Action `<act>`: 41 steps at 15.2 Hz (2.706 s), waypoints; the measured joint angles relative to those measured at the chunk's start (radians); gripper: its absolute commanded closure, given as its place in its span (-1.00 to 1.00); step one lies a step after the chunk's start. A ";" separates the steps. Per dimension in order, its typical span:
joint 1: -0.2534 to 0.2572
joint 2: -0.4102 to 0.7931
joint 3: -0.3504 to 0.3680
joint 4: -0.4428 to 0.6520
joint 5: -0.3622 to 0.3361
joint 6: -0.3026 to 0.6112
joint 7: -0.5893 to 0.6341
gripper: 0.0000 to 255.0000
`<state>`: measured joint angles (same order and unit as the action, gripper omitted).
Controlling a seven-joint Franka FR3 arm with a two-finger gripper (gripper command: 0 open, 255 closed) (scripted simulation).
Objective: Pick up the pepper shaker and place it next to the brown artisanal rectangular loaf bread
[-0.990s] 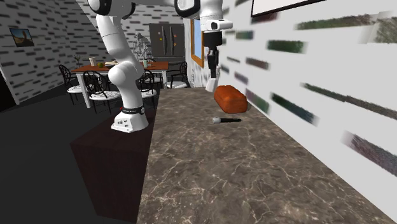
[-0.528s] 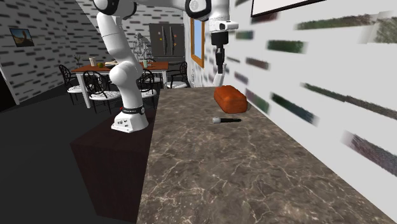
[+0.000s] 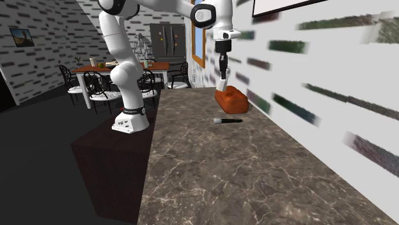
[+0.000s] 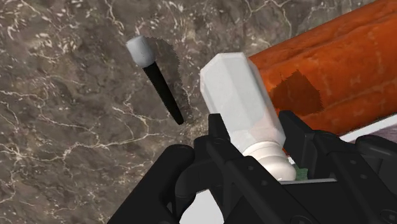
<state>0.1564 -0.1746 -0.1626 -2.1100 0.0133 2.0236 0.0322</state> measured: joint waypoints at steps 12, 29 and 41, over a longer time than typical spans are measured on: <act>0.000 0.047 -0.004 -0.114 0.010 0.160 -0.012 1.00; 0.002 0.142 -0.008 -0.218 0.038 0.357 -0.038 1.00; 0.002 0.116 -0.007 -0.206 0.030 0.321 -0.030 -1.00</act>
<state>0.1584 -0.0589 -0.1699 -2.3165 0.0431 2.3450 0.0023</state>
